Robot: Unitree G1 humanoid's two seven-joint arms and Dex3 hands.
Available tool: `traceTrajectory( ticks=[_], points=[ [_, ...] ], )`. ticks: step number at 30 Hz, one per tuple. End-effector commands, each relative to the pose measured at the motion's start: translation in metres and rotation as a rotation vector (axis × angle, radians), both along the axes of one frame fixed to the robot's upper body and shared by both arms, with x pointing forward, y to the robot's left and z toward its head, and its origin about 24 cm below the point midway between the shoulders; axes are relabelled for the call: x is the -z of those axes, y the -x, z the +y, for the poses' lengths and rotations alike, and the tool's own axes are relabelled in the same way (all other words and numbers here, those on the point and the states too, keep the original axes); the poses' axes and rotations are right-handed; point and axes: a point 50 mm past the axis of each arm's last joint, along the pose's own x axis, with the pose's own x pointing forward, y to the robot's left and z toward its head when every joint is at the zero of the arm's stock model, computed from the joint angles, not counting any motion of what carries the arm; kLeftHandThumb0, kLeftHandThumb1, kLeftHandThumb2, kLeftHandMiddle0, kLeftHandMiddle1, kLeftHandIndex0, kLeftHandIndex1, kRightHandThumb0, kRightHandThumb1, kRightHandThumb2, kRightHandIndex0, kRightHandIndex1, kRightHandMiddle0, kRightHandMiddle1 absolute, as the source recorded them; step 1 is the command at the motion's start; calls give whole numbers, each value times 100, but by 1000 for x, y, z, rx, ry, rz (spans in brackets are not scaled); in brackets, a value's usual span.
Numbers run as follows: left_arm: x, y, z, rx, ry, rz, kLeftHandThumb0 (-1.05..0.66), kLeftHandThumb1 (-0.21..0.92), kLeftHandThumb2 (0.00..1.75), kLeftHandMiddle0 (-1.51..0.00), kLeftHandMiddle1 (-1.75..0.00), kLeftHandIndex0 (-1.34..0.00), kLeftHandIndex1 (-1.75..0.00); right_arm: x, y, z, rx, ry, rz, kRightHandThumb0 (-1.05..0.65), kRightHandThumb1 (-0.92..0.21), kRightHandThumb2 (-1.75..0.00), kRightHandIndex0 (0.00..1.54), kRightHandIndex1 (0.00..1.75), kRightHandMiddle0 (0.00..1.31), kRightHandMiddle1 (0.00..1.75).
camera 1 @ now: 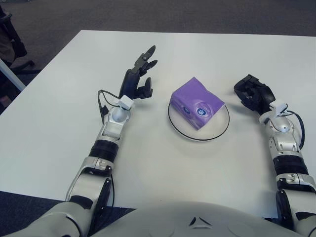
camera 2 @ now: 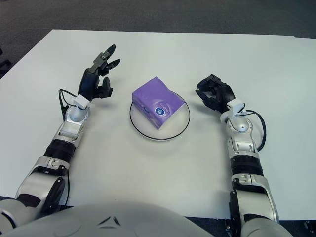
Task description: Put the tissue paper into the plate.
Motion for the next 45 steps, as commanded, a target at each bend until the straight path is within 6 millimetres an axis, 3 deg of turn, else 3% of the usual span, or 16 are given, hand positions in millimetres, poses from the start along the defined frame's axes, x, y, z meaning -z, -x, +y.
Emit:
traceTrajectory(
  ticks=[1, 4, 5, 8, 10, 20, 31, 39, 45],
  points=[
    [10, 0, 3, 0, 152, 110, -78, 92, 100, -62, -118, -49, -70, 58, 27, -4, 49, -31, 301, -36, -92, -32, 69, 139, 41, 153],
    [14, -1, 3, 21, 276, 193, -63, 92, 92, -56, -156, -39, -118, 58, 27, -4, 48, -31, 301, -36, -92, -32, 69, 139, 41, 153],
    [16, -2, 2, 39, 336, 240, -57, 92, 89, -61, -163, -38, -138, 58, 27, -4, 48, -31, 301, -36, -92, -32, 69, 139, 41, 153],
    [22, -2, 1, 82, 453, 331, -47, 92, 81, -75, -171, -48, -163, 58, 27, -4, 48, -31, 302, -36, -92, -33, 69, 139, 41, 153],
    [25, -2, 1, 86, 474, 363, -43, 92, 77, -81, -173, -53, -168, 58, 27, -4, 48, -32, 303, -36, -92, -33, 69, 139, 41, 153],
    [60, 0, 3, 34, 422, 456, -21, 92, 47, -89, -175, -65, -174, 57, 28, -4, 50, -33, 300, -36, -92, -33, 70, 139, 40, 153],
    [99, 6, -1, -53, 319, 526, -20, 92, 45, -94, -175, -67, -175, 53, 29, -1, 166, -84, 194, -36, -92, -33, 70, 139, 40, 153],
    [110, 4, -5, -145, 327, 592, -23, 92, 41, -95, -175, -69, -175, 51, 31, 3, 297, -161, 102, -36, -92, -33, 69, 143, 40, 155],
    [113, 3, -6, -175, 319, 619, -24, 92, 41, -96, -175, -72, -175, 51, 34, 6, 373, -219, 9, -36, -91, -39, 70, 159, 36, 160]
  ],
)
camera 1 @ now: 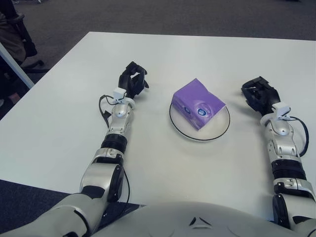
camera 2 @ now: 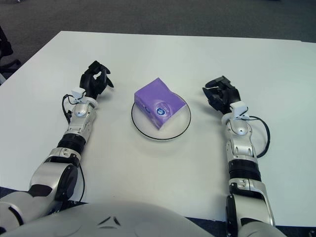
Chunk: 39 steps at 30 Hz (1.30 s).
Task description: Put the tissue paper into the plate.
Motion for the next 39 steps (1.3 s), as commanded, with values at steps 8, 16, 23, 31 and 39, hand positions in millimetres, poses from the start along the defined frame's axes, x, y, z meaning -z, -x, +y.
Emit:
traceTrajectory(
  ticks=[8, 16, 23, 31, 39],
  points=[
    [60, 29, -12, -6, 20, 246, -25, 92, 40, -97, -175, -74, -175, 51, 27, 28, 89, -180, -42, -37, -76, -72, 75, 174, 32, 173],
    [60, 29, -13, -4, 35, 256, -25, 92, 39, -97, -175, -75, -175, 53, 27, 33, 104, -178, -60, -38, -72, -78, 80, 175, 33, 175],
    [60, 28, -14, -2, 40, 259, -26, 92, 39, -98, -175, -76, -175, 54, 27, 36, 109, -179, -65, -38, -71, -79, 82, 175, 33, 175],
    [60, 29, -14, 1, 45, 260, -26, 92, 39, -97, -175, -76, -175, 56, 26, 36, 105, -174, -46, -38, -70, -81, 80, 175, 34, 175],
    [60, 29, -14, 4, 48, 258, -26, 92, 39, -97, -175, -76, -175, 56, 26, 36, 100, -151, -14, -38, -69, -81, 79, 175, 34, 175]
  ],
)
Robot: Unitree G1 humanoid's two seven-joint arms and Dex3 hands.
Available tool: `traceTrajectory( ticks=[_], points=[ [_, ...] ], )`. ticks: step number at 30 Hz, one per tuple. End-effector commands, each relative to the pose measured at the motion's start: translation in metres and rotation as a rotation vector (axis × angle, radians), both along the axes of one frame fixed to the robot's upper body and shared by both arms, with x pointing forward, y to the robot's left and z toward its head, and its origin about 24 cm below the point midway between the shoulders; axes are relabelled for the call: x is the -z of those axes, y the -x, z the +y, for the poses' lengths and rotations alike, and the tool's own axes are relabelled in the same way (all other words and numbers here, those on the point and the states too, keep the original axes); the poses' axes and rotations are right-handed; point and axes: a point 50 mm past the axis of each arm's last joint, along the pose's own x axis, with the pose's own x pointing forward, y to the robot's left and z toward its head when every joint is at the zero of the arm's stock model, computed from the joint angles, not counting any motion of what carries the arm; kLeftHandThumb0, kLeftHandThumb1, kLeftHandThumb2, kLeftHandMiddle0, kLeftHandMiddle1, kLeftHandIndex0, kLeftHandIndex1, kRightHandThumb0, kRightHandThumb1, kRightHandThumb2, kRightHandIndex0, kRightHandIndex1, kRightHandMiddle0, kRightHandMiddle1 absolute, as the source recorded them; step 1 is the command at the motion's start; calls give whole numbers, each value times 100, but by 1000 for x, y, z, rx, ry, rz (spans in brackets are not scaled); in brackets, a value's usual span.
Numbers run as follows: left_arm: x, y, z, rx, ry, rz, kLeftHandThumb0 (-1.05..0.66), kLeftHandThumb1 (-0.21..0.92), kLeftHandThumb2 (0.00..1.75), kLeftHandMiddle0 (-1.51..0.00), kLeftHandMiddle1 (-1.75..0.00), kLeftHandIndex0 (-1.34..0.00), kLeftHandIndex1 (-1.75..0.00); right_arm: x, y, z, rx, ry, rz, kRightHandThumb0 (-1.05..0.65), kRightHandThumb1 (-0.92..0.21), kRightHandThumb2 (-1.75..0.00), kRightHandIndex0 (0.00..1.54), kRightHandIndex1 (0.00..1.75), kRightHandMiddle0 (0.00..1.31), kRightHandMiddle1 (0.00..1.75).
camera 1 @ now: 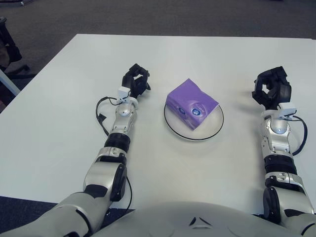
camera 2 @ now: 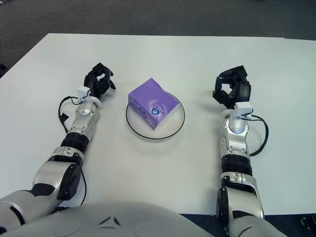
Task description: Put the tissue paper into the plate.
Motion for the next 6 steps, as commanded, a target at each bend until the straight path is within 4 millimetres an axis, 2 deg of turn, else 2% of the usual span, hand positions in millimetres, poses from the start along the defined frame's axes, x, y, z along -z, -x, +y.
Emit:
traceTrajectory(
  ticks=[1, 6],
  points=[
    [57, 30, -6, -2, 42, 204, -27, 92, 39, -97, -175, -76, -175, 73, 31, 24, 7, -133, 250, -38, -69, -81, 79, 175, 34, 175],
    [57, 31, -6, 0, 44, 200, -27, 92, 38, -97, -175, -76, -175, 73, 31, 25, -1, -131, 274, -38, -69, -82, 77, 175, 34, 175]
  ],
)
